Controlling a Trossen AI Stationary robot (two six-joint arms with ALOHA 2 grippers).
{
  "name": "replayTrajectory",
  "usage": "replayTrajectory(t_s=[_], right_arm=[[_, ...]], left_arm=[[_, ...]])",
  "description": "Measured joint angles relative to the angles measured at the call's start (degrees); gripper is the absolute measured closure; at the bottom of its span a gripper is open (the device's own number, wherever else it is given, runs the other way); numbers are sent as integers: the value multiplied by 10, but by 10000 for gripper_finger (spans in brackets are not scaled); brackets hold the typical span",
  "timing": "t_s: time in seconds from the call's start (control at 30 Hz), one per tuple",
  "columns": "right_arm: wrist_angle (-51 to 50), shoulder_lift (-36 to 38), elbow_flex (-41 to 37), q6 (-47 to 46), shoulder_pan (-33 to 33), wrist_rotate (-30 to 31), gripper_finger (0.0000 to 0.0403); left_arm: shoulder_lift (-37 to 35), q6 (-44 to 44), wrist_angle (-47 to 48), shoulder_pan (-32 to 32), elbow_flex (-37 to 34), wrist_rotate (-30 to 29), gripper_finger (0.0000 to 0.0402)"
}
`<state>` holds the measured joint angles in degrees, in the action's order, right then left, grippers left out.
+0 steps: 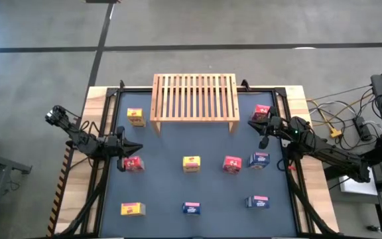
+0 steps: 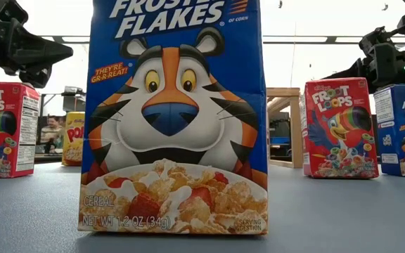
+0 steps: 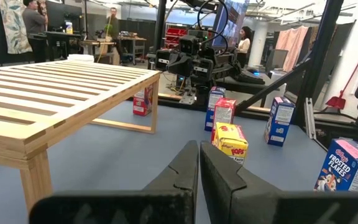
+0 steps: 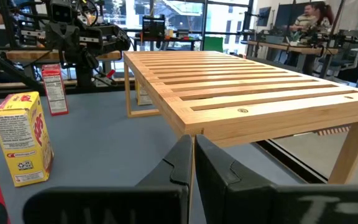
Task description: Stack cereal on shelf
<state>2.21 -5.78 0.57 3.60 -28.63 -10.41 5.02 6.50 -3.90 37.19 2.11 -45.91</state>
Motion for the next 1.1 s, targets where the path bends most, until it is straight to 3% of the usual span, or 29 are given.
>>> replayTrajectory(t_s=[0.53, 0.63, 0.7, 0.9, 1.1], right_arm=[[0, 0, 0, 0, 0, 0, 394], [0, 0, 0, 0, 0, 0, 394], [0, 0, 0, 0, 0, 0, 394], [0, 0, 0, 0, 0, 0, 394], [0, 0, 0, 0, 0, 0, 394]], left_arm=[[0, -17, -57, -1, 0, -1, 402], [0, -42, -8, -2, 46, -23, 401], [1, -35, 76, -2, 104, -34, 394], [43, 18, 296, -2, 270, -118, 323], [104, 50, 420, -2, 396, -190, 188]])
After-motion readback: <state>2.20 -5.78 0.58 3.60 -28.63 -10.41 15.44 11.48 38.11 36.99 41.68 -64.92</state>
